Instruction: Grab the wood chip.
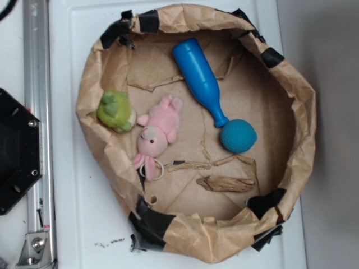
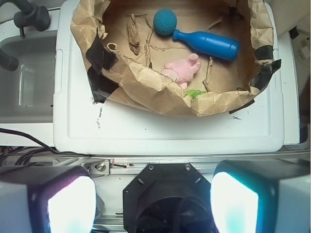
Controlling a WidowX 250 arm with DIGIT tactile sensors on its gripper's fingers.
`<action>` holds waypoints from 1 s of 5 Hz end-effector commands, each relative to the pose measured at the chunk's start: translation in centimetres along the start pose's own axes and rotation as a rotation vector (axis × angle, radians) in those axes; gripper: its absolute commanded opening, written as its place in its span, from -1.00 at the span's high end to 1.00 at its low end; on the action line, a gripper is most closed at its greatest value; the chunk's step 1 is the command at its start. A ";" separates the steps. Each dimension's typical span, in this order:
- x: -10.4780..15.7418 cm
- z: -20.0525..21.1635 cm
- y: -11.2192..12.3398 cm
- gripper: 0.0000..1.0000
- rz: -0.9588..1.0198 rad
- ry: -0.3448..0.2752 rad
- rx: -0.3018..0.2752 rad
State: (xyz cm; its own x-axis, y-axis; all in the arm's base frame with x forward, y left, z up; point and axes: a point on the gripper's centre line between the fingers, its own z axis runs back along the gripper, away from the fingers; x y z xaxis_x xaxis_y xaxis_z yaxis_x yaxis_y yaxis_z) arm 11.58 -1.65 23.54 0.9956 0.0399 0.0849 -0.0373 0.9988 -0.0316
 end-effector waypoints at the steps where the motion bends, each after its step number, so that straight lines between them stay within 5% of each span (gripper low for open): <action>1: 0.0 0.0 0.0 -1.00 0.000 0.000 0.000; 2: 2.4 -4.4 1.4 -1.00 0.064 -0.087 0.066; 3: 6.0 -7.0 1.4 -1.00 0.062 -0.182 0.056; 5: 12.3 -9.2 2.7 -1.00 0.050 -0.219 -0.005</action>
State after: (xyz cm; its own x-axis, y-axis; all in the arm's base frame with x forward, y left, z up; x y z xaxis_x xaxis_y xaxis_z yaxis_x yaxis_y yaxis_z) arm 23.48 0.65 13.78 0.9667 0.0776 0.2439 -0.0685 0.9966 -0.0456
